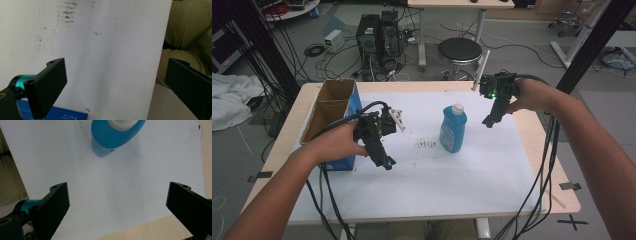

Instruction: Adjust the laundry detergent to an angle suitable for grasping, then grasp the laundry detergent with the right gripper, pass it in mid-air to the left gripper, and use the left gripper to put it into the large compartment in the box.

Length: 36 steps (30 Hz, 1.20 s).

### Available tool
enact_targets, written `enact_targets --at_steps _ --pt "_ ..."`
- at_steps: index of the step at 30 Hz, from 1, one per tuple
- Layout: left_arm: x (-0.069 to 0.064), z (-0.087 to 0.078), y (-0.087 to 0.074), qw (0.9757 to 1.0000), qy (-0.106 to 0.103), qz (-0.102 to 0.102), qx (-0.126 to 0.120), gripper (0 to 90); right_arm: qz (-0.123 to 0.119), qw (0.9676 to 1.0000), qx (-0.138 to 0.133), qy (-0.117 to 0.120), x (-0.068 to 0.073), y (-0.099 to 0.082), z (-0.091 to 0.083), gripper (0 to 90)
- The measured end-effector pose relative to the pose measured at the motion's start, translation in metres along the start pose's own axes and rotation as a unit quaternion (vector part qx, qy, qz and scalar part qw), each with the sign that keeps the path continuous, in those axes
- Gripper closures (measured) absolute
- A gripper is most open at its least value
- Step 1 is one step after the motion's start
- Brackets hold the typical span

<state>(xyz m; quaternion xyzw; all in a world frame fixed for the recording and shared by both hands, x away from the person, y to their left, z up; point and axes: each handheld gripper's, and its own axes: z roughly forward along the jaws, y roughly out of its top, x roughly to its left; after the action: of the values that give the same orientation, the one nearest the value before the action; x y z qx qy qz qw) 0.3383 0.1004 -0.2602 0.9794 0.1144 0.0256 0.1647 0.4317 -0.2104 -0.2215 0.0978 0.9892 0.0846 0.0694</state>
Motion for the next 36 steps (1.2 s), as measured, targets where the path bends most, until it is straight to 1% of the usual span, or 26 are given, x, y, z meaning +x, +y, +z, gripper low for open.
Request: enact_targets --at_steps 9,11,17,21,23,24,26,29,31,33,36 --pt "-0.001 0.0 0.0 1.0 0.0 0.003 0.0 4.4 0.009 0.9999 -0.004 -0.008 0.002 -0.004 0.0 3.9" --pt "-0.001 0.0 0.0 1.0 0.001 0.002 0.0 4.4 0.014 0.9999 0.0 -0.011 0.003 -0.005 0.0 3.9" --pt "-0.001 0.001 -0.004 1.0 0.002 0.0 -0.001 4.4 0.02 0.9997 0.0 -0.017 0.003 -0.009 -0.001 3.9" --pt "0.0 0.002 -0.008 1.0 0.001 -0.004 -0.001 4.4 0.034 0.9992 0.003 -0.018 0.005 -0.01 0.0 3.9" --pt "0.001 0.003 -0.01 1.0 0.0 -0.005 0.0 4.4 0.045 0.9987 0.008 -0.024 0.005 -0.011 0.002 3.9" --pt "0.002 0.004 -0.011 1.0 0.0 -0.007 -0.001 4.4 0.047 0.9985 0.009 -0.026 0.005 -0.012 0.004 3.9" --pt "0.003 0.006 -0.011 1.0 -0.001 -0.008 -0.001 4.4 0.057 0.9979 0.007 -0.029 0.007 -0.014 0.006 3.9" --pt "0.004 0.008 -0.011 1.0 0.0 -0.009 0.002 4.4 0.078 0.9965 0.011 -0.027 0.009 -0.015 0.009 3.9" --pt "0.004 0.009 -0.01 1.0 0.0 -0.006 0.003 4.4 0.093 0.9953 0.008 -0.026 0.012 -0.016 0.011 3.9" --pt "0.004 0.01 -0.009 1.0 -0.001 -0.005 0.003 4.4 0.096 0.9951 0.008 -0.025 0.012 -0.016 0.012 3.9" --pt "0.003 0.011 -0.008 1.0 -0.001 -0.003 0.002 4.4 0.108 0.9938 0.005 -0.025 0.016 -0.016 0.014 3.9"
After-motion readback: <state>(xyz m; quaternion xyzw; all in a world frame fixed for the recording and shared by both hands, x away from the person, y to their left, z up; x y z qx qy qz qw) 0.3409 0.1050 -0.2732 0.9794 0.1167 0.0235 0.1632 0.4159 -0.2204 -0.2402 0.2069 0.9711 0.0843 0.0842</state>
